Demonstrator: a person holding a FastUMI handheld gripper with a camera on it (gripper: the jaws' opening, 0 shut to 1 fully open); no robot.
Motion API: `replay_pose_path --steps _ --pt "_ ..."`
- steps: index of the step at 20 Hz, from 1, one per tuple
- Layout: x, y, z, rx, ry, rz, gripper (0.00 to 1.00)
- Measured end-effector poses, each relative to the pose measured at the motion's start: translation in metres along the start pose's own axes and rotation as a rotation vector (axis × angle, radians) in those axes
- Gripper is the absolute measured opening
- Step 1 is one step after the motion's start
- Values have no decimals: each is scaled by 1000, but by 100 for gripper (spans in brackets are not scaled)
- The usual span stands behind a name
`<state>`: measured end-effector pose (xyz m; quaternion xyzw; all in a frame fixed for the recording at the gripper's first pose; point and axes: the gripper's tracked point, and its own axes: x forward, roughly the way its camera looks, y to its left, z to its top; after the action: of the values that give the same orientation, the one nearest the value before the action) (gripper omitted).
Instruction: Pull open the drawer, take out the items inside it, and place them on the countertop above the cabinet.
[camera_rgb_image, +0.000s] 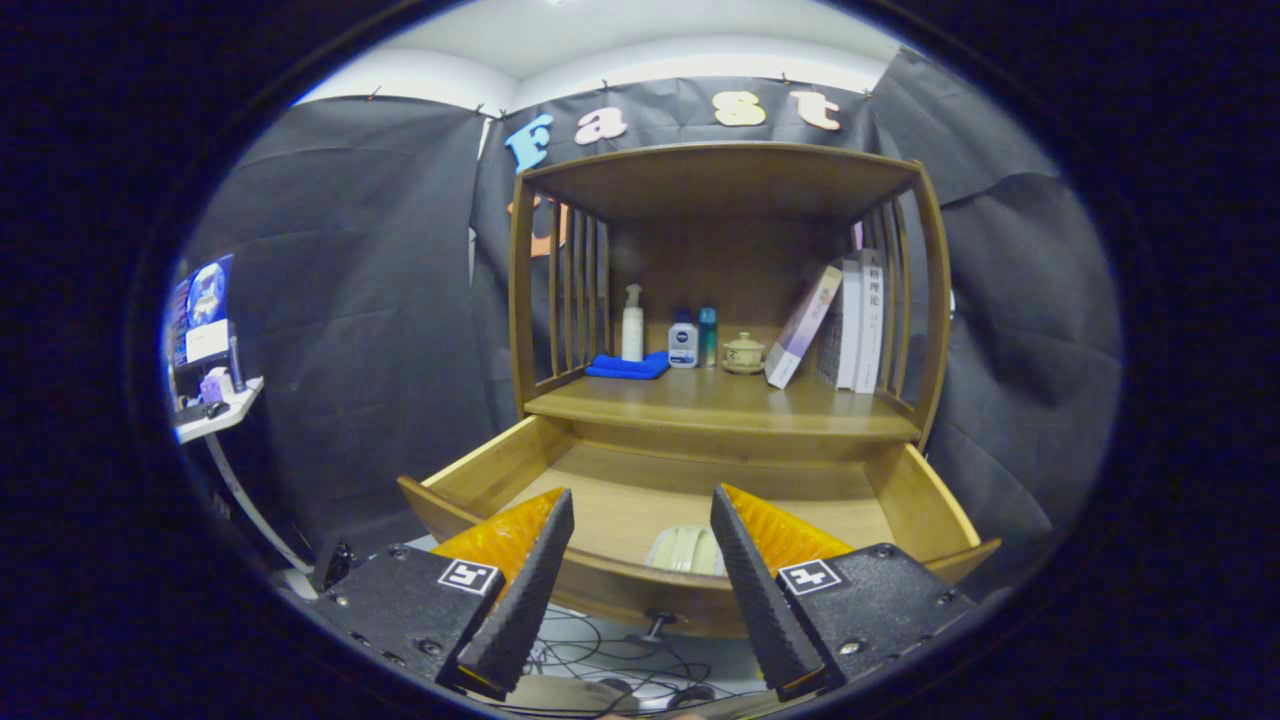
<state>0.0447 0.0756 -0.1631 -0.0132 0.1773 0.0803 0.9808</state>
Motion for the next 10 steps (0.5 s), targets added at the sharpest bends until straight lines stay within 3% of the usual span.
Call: replay_pose_path --steps 2,10 --pt "10 -20 2 11 32 -41 87" --pt "64 -38 -21 106 286 -71 87"
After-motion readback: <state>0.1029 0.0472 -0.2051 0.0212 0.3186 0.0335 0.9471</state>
